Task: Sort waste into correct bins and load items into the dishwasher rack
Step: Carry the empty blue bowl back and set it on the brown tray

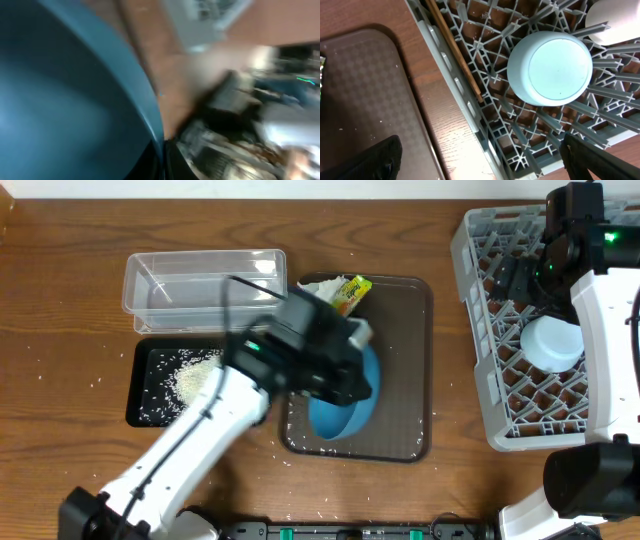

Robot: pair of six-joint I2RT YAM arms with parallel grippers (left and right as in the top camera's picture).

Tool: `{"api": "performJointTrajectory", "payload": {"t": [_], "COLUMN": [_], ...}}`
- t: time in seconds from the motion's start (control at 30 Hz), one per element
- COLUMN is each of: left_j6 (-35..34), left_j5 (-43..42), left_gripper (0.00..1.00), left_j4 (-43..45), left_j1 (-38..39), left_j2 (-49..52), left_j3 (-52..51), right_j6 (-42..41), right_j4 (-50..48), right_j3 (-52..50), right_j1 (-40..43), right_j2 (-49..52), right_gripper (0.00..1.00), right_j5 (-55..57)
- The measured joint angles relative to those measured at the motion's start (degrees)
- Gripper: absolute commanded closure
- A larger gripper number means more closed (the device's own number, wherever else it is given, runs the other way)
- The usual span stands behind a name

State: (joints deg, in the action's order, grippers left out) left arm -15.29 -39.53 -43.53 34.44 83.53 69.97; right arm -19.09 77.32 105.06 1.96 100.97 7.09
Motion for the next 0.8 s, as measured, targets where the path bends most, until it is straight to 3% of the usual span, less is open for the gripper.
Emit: {"api": "performJointTrajectory", "payload": {"t": [0.13, 0.23, 0.5, 0.53, 0.63, 0.8], "left_j6": [-9.38, -12.7, -17.81, -18.01, -18.45, -19.41], "left_j5": [20.28, 29.11, 36.09, 36.26, 36.79, 36.74], "left_gripper": [0.94, 0.94, 0.93, 0.89, 0.59, 0.51], "left_j4": [2.69, 3.67, 3.89, 3.87, 3.43, 2.38], "left_j1": [9.84, 14.05, 19.17, 19.67, 20.7, 21.18], "left_j2": [0.33, 1.44, 8.68, 9.46, 10.21, 10.19], "left_j3": [-0.02, 0.0, 0.0, 0.0, 0.0, 0.0], "right_j6": [0.0, 0.0, 0.0, 0.0, 0.0, 0.0], "right_j4": [0.0, 0.02, 0.0, 0.0, 0.0, 0.0], "right_j3": [0.0, 0.0, 0.0, 0.0, 0.0, 0.0], "right_j1": [0.0, 0.0, 0.0, 0.02, 0.0, 0.0], "right_j2": [0.0, 0.0, 0.0, 0.0, 0.0, 0.0], "right_gripper": [0.01, 0.01, 0.01, 0.01, 0.01, 0.01], "right_j5": [0.0, 0.0, 0.02, 0.02, 0.02, 0.02]}}
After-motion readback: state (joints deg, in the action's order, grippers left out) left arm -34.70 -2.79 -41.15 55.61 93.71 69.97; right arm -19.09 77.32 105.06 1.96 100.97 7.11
